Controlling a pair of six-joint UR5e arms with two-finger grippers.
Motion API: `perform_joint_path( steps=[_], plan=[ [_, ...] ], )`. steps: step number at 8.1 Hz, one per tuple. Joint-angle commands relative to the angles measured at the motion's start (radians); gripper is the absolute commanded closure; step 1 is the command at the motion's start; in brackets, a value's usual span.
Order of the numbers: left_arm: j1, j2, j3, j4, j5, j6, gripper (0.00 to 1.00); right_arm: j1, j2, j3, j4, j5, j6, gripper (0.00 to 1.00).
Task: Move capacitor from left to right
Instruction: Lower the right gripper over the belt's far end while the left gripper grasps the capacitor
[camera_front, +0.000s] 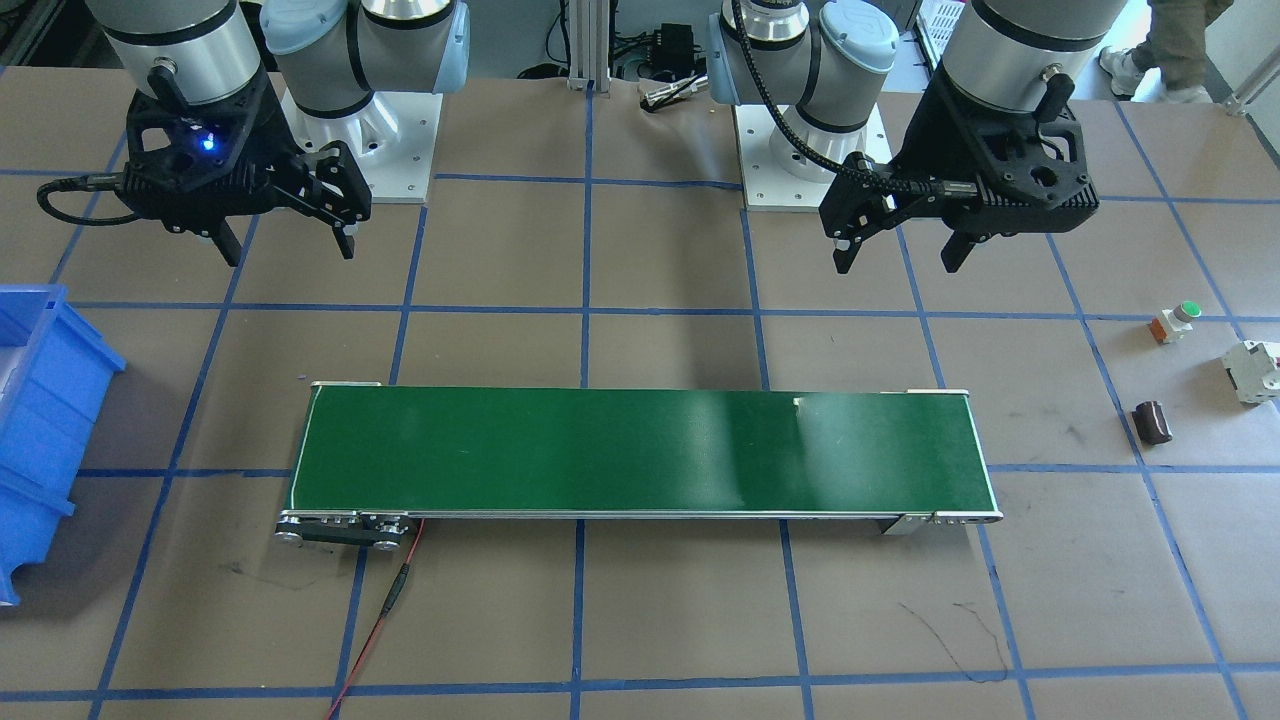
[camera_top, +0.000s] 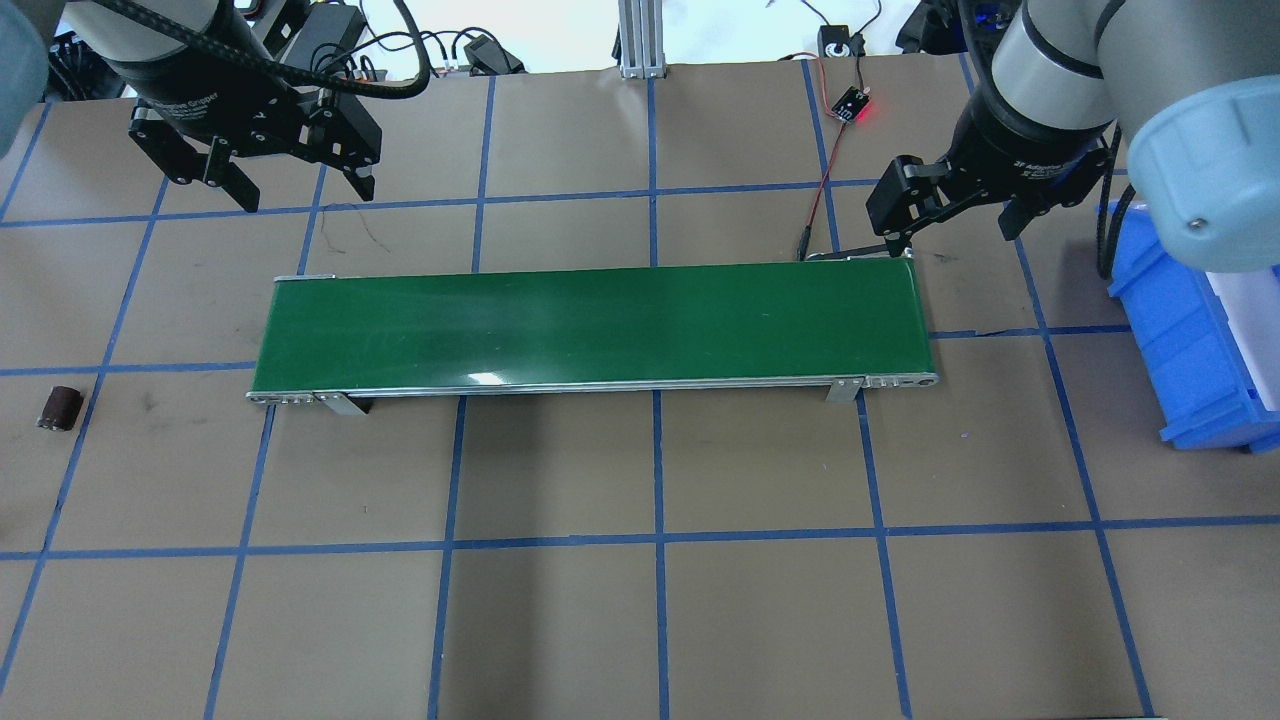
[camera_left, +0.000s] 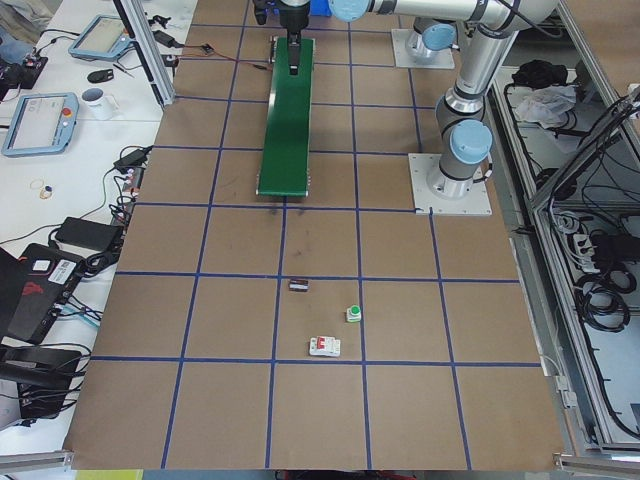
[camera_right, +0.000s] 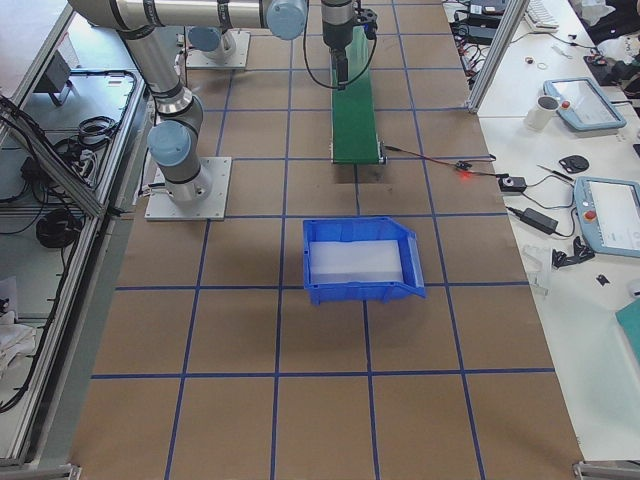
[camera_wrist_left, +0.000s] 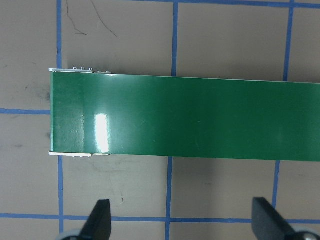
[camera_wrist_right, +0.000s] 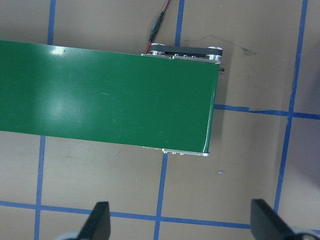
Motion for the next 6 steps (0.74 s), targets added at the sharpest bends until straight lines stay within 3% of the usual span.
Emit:
perform_joint_path(
  steps=[1,6],
  plan=[
    [0.000,-0.001,-0.001,0.000,0.001,0.000,0.00,-0.004,0.001,0.000,0.003,0.000,0.001,0.00],
    [0.018,0.002,-0.004,-0.009,-0.006,0.000,0.00,-0.001,0.004,0.003,-0.003,0.006,0.001,0.00]
  ],
)
